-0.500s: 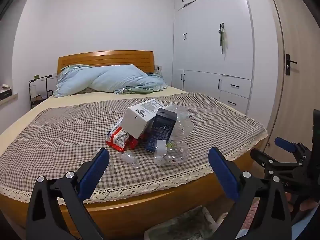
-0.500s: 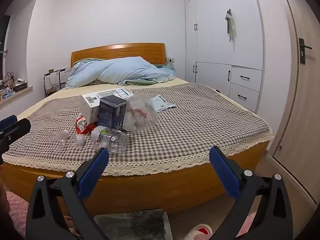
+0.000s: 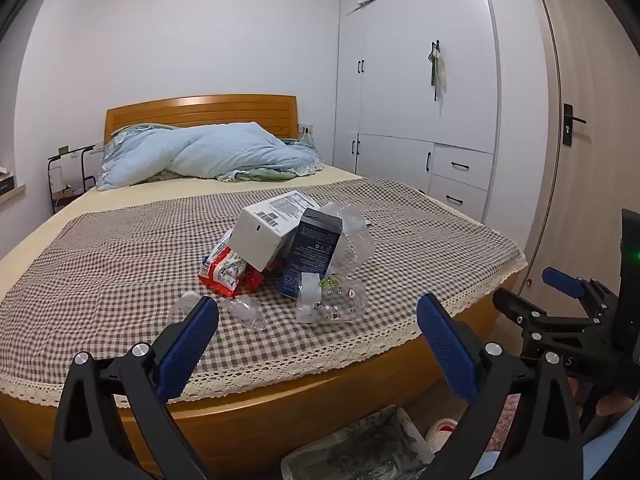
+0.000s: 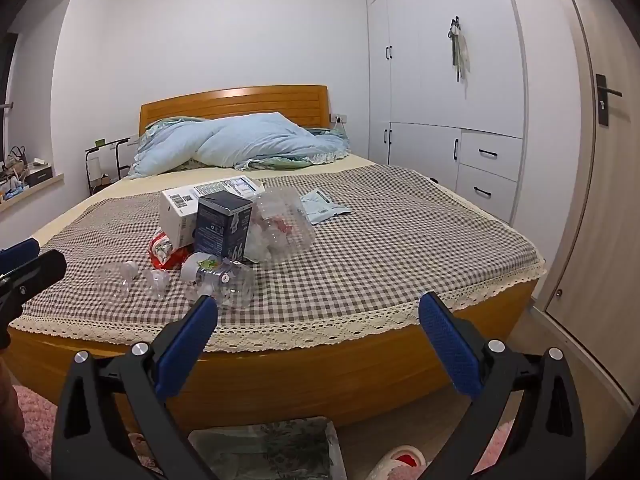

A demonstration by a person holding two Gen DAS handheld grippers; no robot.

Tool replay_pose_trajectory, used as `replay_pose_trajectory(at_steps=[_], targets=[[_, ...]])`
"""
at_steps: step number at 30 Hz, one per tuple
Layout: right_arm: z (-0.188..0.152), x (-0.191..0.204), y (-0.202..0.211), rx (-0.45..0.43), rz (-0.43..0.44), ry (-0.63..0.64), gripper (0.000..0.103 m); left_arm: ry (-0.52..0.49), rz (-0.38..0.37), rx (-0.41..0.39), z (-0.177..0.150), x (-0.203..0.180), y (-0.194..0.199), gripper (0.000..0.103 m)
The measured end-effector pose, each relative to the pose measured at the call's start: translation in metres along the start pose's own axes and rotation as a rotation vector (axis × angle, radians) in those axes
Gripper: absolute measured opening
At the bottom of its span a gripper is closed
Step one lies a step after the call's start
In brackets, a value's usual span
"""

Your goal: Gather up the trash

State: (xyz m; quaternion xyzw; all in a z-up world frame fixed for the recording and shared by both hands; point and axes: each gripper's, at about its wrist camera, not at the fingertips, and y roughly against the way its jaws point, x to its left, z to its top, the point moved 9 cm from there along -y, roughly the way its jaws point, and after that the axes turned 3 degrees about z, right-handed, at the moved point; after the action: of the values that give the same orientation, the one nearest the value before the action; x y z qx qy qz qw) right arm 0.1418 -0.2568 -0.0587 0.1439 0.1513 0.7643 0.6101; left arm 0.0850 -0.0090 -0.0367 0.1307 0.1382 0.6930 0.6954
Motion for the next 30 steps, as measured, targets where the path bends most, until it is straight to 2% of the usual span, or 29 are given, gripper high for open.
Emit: replay_pose_trajectory(at_steps=[30], targets=[[-0.0002,0.0002,0.0017,0.015,-0.005,0.003,0.097,0.005,-0.024,0.004,-0.0026,-0.0016,-0.0028,0.096]])
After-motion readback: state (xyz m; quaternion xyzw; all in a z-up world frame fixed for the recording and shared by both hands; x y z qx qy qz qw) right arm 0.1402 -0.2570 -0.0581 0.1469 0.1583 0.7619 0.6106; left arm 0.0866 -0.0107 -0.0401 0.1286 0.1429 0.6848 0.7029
